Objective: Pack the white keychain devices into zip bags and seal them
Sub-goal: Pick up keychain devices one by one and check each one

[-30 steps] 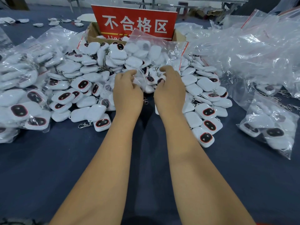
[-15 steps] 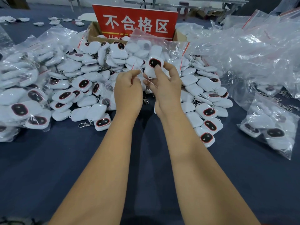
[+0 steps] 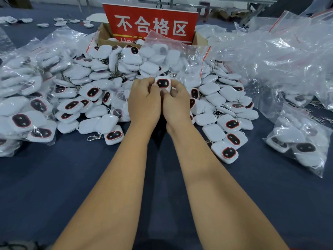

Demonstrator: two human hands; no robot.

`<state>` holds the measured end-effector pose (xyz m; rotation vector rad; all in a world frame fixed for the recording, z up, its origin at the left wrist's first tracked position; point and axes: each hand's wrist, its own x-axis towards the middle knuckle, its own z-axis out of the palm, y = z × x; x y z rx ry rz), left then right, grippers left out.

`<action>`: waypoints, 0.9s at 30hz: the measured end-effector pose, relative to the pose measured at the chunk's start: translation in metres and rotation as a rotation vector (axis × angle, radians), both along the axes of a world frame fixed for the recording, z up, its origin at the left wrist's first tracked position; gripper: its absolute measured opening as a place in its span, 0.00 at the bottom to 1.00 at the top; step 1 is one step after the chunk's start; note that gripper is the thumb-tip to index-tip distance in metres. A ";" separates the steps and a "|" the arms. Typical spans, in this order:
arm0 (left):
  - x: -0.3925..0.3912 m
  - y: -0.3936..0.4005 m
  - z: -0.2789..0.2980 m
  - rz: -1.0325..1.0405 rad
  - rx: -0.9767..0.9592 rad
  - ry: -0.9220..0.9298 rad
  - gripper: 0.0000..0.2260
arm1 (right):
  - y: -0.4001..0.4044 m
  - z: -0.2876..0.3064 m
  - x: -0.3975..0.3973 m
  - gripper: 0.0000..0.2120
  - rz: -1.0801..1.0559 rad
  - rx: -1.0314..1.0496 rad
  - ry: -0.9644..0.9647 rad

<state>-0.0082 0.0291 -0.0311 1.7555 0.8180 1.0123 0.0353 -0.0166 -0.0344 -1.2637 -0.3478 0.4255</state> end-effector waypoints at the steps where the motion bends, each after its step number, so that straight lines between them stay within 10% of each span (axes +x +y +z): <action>1: 0.000 0.000 0.000 -0.007 0.007 0.007 0.09 | -0.001 0.000 0.001 0.13 -0.008 -0.005 -0.015; 27: 0.001 0.001 -0.002 -0.028 0.129 0.124 0.07 | -0.004 0.003 0.004 0.07 0.070 0.085 0.090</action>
